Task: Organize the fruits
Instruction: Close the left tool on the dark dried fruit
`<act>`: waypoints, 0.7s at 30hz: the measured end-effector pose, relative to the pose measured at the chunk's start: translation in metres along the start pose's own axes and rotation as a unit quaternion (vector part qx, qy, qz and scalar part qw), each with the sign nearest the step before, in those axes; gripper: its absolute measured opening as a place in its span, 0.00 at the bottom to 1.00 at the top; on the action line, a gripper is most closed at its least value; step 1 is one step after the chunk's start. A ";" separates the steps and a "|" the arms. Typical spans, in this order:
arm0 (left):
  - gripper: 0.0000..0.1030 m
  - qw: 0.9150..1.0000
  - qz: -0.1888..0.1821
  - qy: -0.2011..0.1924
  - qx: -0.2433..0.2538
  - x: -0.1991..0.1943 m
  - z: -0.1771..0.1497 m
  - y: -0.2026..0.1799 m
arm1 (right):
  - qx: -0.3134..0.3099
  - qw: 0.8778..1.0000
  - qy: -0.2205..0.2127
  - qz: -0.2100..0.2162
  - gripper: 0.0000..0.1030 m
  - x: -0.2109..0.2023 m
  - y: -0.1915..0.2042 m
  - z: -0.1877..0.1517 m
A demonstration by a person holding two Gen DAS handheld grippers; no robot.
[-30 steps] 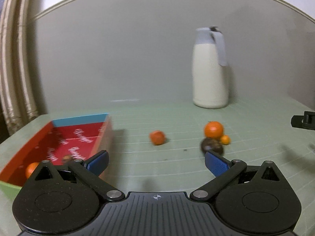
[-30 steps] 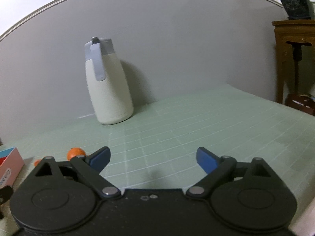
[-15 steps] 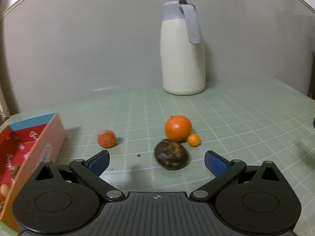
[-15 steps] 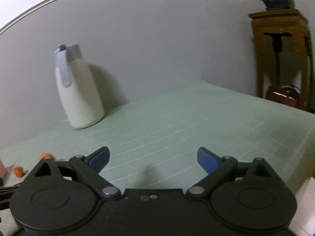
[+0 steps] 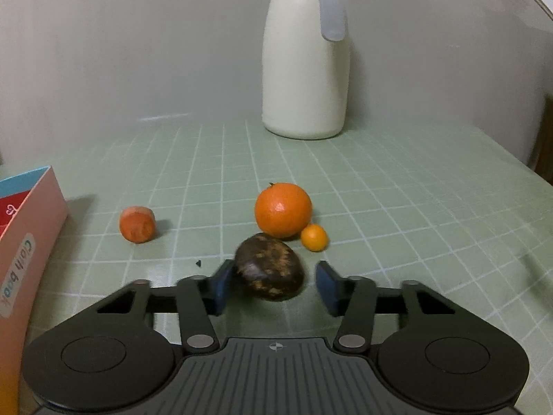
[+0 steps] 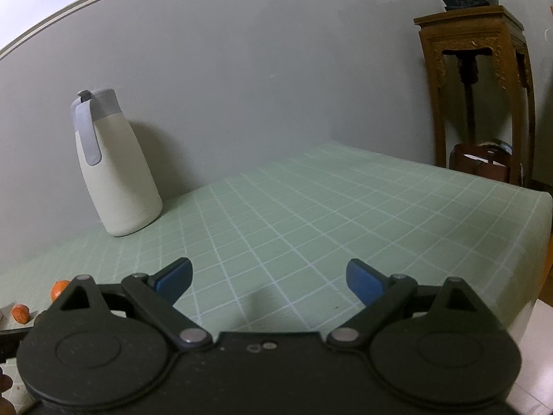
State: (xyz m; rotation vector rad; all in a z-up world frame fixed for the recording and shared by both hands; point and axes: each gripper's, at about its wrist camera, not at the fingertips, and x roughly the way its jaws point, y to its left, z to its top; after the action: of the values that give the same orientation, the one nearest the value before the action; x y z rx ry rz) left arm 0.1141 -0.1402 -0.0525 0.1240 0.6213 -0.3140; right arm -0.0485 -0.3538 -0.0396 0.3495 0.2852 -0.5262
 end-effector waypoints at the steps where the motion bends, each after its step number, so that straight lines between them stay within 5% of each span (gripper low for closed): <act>1: 0.41 1.000 0.001 -0.001 0.000 0.000 0.000 0.000 | 0.000 1.000 0.001 0.001 0.93 0.000 0.000 0.000; 21: 0.41 1.000 0.013 -0.023 0.010 -0.014 -0.005 -0.003 | -0.005 1.000 -0.001 0.005 0.93 -0.003 0.004 -0.001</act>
State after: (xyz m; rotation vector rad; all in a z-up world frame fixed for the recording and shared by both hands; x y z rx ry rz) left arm 0.0992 -0.1387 -0.0480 0.1435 0.5701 -0.2981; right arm -0.0486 -0.3493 -0.0382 0.3406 0.2827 -0.5145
